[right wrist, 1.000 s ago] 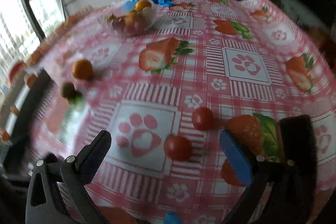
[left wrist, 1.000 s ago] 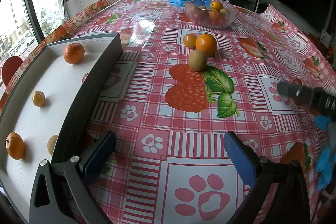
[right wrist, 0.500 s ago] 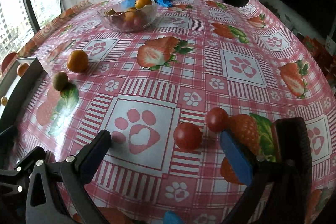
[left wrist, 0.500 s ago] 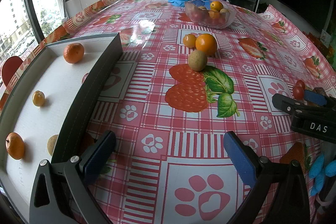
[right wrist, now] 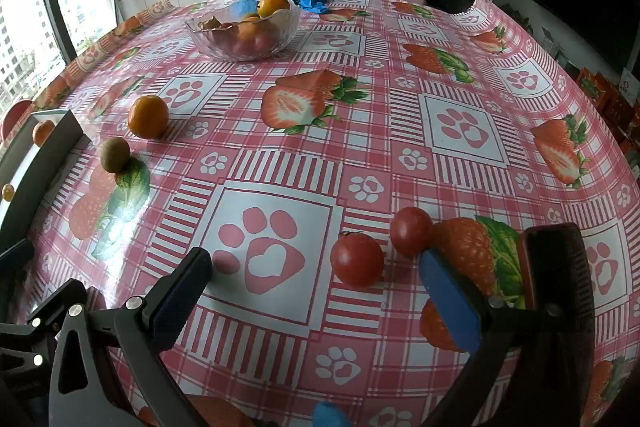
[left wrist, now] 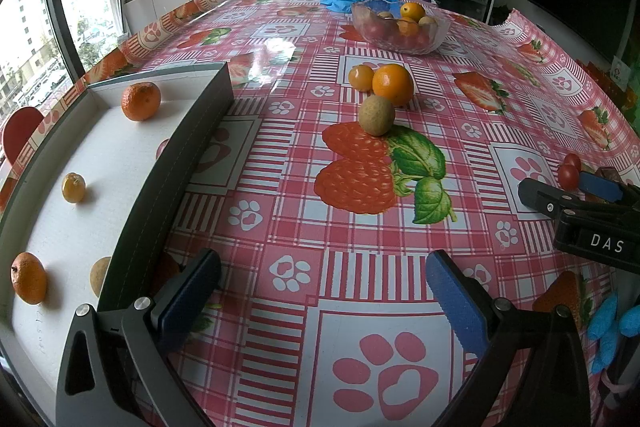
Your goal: Organize fruits
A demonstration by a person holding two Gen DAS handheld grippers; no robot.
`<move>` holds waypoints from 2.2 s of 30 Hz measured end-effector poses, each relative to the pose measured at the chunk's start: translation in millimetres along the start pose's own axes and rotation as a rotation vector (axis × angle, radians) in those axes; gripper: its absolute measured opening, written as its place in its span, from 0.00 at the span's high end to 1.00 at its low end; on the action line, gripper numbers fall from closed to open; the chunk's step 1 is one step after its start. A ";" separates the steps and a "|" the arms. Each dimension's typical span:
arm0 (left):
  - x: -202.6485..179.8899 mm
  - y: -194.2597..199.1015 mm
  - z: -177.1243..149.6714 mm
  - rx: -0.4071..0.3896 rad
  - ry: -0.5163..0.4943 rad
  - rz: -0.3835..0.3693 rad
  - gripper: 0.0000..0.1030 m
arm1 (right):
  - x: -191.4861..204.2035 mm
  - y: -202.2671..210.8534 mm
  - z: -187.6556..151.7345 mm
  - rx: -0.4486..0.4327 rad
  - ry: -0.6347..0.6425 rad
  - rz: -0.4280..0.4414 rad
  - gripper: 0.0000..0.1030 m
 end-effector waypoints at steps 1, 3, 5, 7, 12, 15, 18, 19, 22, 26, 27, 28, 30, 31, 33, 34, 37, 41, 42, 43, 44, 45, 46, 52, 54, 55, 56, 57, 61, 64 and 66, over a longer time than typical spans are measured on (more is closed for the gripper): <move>-0.2 0.0 -0.2 0.000 0.000 0.000 0.00 | -0.2 0.0 0.0 0.000 0.000 0.000 0.00; -0.2 0.1 -0.3 0.000 0.000 0.000 0.00 | -0.2 0.0 0.0 0.000 0.000 0.000 0.00; -0.1 0.1 -0.1 0.000 0.000 0.000 0.00 | -0.1 -0.1 -0.1 0.000 0.000 0.000 0.00; -0.2 0.1 -0.3 0.000 0.000 0.000 0.00 | -0.1 -0.1 -0.1 0.000 0.000 0.000 0.00; 0.0 0.2 -0.1 0.000 0.000 0.000 0.00 | -0.1 -0.1 -0.2 0.000 0.000 0.000 0.00; 0.2 0.2 0.0 0.002 0.000 0.000 0.00 | 0.0 -0.2 -0.2 0.000 0.000 0.000 0.00; -0.1 -0.4 1.4 0.017 -0.002 0.001 0.00 | -0.1 -0.2 -0.2 0.000 0.000 0.000 0.00; 0.0 -1.0 2.6 0.027 -0.001 0.001 0.00 | -0.1 -0.2 -0.2 0.000 0.000 0.000 0.00; -0.6 -4.3 9.0 0.079 -0.005 -0.006 0.00 | 0.1 -0.3 -0.1 0.000 0.000 0.000 0.00; -3.4 -2.8 20.4 0.109 -0.021 -0.008 0.00 | 0.0 -0.2 -0.2 -0.001 0.000 0.000 0.00; -4.6 0.1 24.3 0.095 -0.026 -0.007 0.00 | 0.1 -0.3 -0.2 -0.001 0.000 0.000 0.00; -5.9 2.9 30.2 0.078 -0.028 -0.007 0.00 | 0.0 -0.3 -0.2 -0.001 0.000 0.000 0.00; -6.4 4.7 41.2 0.060 -0.023 -0.013 0.00 | 0.1 -0.2 -0.2 -0.001 0.000 0.000 0.00; -6.8 3.3 48.1 0.056 -0.019 -0.015 0.00 | 0.0 -0.2 -0.3 -0.001 0.000 0.000 0.00; -7.1 -1.3 57.2 0.055 -0.014 -0.010 0.00 | 0.1 -0.3 -0.3 -0.001 0.000 0.000 0.00; -7.7 -5.1 61.5 0.058 -0.011 -0.014 0.00 | 0.1 -0.3 -0.3 -0.001 0.000 0.000 0.00; -11.4 -17.8 71.6 0.060 -0.010 -0.021 0.01 | -0.1 -0.3 -0.3 -0.001 0.000 0.000 0.00; -21.4 -36.3 77.7 0.082 -0.056 -0.018 0.16 | -0.2 -0.4 -0.4 -0.001 0.000 0.000 0.00; -22.9 -40.2 78.4 0.097 -0.061 -0.023 0.17 | 0.1 -0.4 -0.3 -0.001 0.000 0.000 0.00; -24.0 -45.6 79.1 0.105 -0.061 -0.024 0.17 | 0.1 -0.3 -0.3 -0.001 0.000 0.000 0.00; -23.9 -48.9 79.8 0.104 -0.059 -0.020 0.17 | 0.0 -0.3 -0.3 -0.001 0.000 0.000 0.00; -23.3 -52.3 81.2 0.105 -0.056 -0.018 0.18 | 0.1 -0.3 -0.2 -0.001 0.000 0.000 0.00; -22.8 -54.7 82.6 0.106 -0.052 -0.023 0.20 | 0.1 -0.3 -0.2 -0.001 0.000 0.000 0.00; -22.0 -62.7 90.4 0.103 -0.049 -0.038 0.33 | 0.2 -0.1 -0.1 -0.001 0.000 0.000 0.00; -24.4 -62.4 91.3 0.095 -0.053 -0.049 0.49 | 0.2 -0.3 -0.1 0.000 0.000 0.000 0.00; -25.9 -61.6 91.5 0.095 -0.057 -0.051 0.53 | 0.2 -0.3 -0.2 0.001 -0.001 0.000 0.00; -26.7 -61.3 92.5 0.096 -0.059 -0.055 0.60 | 0.5 0.6 -0.8 0.005 -0.001 0.001 0.00; -28.3 -60.4 92.0 0.096 -0.063 -0.061 0.68 | 0.9 1.8 -1.8 0.007 0.000 0.001 0.01; -33.3 -56.8 86.2 0.102 -0.091 -0.083 0.74 | 0.5 12.7 -7.6 -0.017 -0.002 0.017 0.27; -36.6 -50.2 76.3 0.096 -0.112 -0.090 0.74 | -3.6 19.9 -8.5 -0.025 -0.015 0.075 0.74; -38.5 -44.2 68.0 0.091 -0.119 -0.102 0.74 | -9.2 20.7 -9.4 -0.010 -0.045 0.138 0.79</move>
Point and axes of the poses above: each gripper's, at about its wrist camera, not at the fingertips, and y roughly against the way its jaws point, x to its left, z to its top, the point moved 1 cm from there along -y, roughly the way its jaws point, and after that the axes turned 12 degrees about -z, right-handed, at the moved point
